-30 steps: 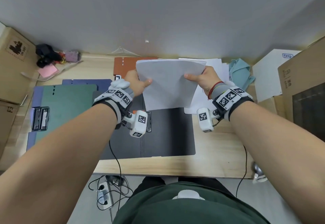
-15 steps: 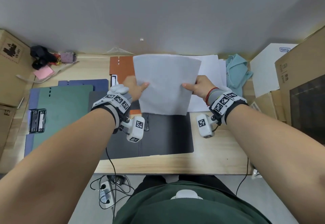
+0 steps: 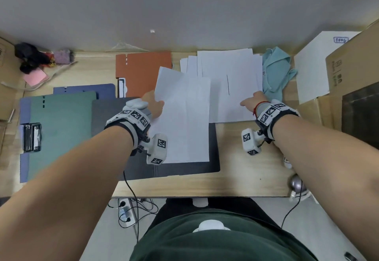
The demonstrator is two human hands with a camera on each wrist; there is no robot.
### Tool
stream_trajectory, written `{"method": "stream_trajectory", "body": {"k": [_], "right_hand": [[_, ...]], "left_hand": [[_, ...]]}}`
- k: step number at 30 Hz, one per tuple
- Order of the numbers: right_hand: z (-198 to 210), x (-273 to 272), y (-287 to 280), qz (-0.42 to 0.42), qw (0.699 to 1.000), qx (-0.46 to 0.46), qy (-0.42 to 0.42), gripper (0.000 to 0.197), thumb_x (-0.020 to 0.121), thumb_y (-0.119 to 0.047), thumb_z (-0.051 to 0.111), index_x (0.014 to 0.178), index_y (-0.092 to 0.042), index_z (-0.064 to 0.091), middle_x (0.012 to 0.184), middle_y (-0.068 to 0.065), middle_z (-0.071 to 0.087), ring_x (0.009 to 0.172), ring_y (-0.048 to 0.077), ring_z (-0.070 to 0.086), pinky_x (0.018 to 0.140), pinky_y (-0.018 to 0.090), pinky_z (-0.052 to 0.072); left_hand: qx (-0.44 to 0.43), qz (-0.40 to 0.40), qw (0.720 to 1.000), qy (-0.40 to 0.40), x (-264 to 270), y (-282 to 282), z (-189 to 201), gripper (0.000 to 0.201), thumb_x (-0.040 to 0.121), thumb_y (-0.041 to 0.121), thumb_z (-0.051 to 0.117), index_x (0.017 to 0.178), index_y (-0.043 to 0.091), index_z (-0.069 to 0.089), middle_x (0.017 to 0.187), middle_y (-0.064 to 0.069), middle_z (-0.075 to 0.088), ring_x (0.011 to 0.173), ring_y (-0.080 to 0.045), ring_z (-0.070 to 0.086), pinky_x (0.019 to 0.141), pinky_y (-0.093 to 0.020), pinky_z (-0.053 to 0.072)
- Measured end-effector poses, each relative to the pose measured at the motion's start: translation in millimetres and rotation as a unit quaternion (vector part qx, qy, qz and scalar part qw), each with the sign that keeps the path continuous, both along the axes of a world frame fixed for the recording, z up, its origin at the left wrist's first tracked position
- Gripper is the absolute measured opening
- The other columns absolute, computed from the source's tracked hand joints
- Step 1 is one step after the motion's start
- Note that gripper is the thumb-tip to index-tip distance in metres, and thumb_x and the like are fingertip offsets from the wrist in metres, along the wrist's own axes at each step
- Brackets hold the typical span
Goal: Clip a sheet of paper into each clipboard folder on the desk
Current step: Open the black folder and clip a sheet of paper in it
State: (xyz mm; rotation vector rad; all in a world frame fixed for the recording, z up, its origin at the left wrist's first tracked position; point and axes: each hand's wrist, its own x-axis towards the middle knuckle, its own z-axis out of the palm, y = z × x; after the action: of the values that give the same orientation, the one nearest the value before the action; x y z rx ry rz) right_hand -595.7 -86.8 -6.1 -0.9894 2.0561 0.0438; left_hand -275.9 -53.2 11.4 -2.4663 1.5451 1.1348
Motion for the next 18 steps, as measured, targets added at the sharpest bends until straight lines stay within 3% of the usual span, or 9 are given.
{"method": "stream_trajectory", "body": {"k": [2,5,7,9,11,12,14,16,18], "right_hand": [[-5.1,-3.6,-5.0,-0.01,1.0,0.009,0.0,0.07,0.085,-0.019,0.069,0.141,0.003,0.033,0.126,0.02,0.056,0.096,0.035,0.064,0.077,0.038,0.054],[-15.4,-9.6,-11.6,-0.002,1.0,0.029,0.011,0.07,0.09,-0.018,0.065,0.144,0.005,0.027,0.119,0.021,0.059,0.059,0.023,0.052,0.043,0.025,0.042],[-20.2,-12.8,-14.4,-0.002,1.0,0.028,0.011,0.068,0.092,-0.016,0.062,0.146,0.004,0.025,0.127,0.021,0.056,0.06,0.022,0.051,0.032,0.015,0.037],[-22.0,-13.3,-14.3,-0.01,0.999,0.03,0.001,0.071,0.093,-0.017,0.062,0.147,0.003,0.022,0.136,0.019,0.05,0.091,0.031,0.063,0.053,0.015,0.043],[-28.1,-17.3,-19.2,-0.02,0.999,0.035,0.007,0.076,0.09,-0.021,0.066,0.148,0.002,0.023,0.143,0.016,0.046,0.116,0.03,0.058,0.07,0.025,0.042],[-29.9,-16.3,-18.9,-0.021,0.999,0.036,0.002,0.076,0.089,-0.023,0.068,0.147,0.002,0.026,0.143,0.016,0.046,0.119,0.03,0.056,0.073,0.027,0.042],[-32.9,-15.1,-19.7,-0.021,0.999,0.035,-0.017,0.068,0.088,-0.023,0.069,0.142,0.003,0.037,0.135,0.015,0.052,0.119,0.03,0.055,0.078,0.028,0.044],[-38.6,-16.2,-22.0,-0.027,0.999,0.013,-0.03,0.044,0.085,-0.021,0.072,0.119,0.0,0.052,0.105,0.014,0.06,0.104,0.029,0.059,0.067,0.026,0.044],[-41.8,-15.0,-22.5,-0.021,0.999,-0.009,-0.036,0.037,0.082,-0.024,0.074,0.105,-0.011,0.049,0.088,0.007,0.052,0.09,0.026,0.056,0.055,0.024,0.039]], "left_hand": [[0.008,-0.012,1.0,0.009,-6.0,-0.7,-11.0,0.034,0.099,0.014,0.05,0.125,-0.006,0.054,0.126,-0.024,0.06,0.115,-0.04,0.057,0.094,-0.042,0.043],[0.032,-0.012,0.999,0.008,-13.9,-4.4,-18.8,0.036,0.099,0.017,0.05,0.129,-0.004,0.052,0.128,-0.021,0.059,0.117,-0.039,0.056,0.096,-0.042,0.043],[0.037,-0.011,0.999,0.006,-18.4,-7.9,-20.5,0.037,0.098,0.017,0.051,0.13,-0.001,0.053,0.126,-0.019,0.061,0.115,-0.037,0.057,0.095,-0.042,0.044],[0.028,0.006,0.999,0.02,-21.7,-7.9,-21.3,0.031,0.096,0.018,0.054,0.125,0.008,0.057,0.116,-0.016,0.063,0.104,-0.033,0.059,0.088,-0.039,0.045],[0.034,0.017,0.999,0.026,-25.8,-12.7,-27.7,0.007,0.095,0.019,0.055,0.096,0.026,0.056,0.092,-0.005,0.06,0.085,-0.024,0.053,0.075,-0.034,0.043],[0.042,0.025,0.998,0.026,-23.8,-13.2,-33.0,0.021,0.095,0.02,0.055,0.08,0.031,0.046,0.08,0.001,0.052,0.075,-0.022,0.05,0.068,-0.031,0.041],[0.054,0.034,0.997,0.045,-25.4,-18.3,-36.0,0.032,0.09,0.024,0.052,0.065,0.027,0.033,0.067,0.002,0.037,0.059,-0.015,0.035,0.059,-0.022,0.035],[0.07,0.02,0.996,0.047,-25.8,-21.7,-43.3,0.037,0.093,0.019,0.049,0.06,0.019,0.032,0.065,0.001,0.033,0.057,-0.013,0.03,0.057,-0.02,0.031],[0.069,0.024,0.997,0.026,-26.3,-19.9,-44.7,0.04,0.097,0.012,0.05,0.064,0.024,0.032,0.066,0.002,0.036,0.057,-0.012,0.033,0.055,-0.022,0.03]]}}
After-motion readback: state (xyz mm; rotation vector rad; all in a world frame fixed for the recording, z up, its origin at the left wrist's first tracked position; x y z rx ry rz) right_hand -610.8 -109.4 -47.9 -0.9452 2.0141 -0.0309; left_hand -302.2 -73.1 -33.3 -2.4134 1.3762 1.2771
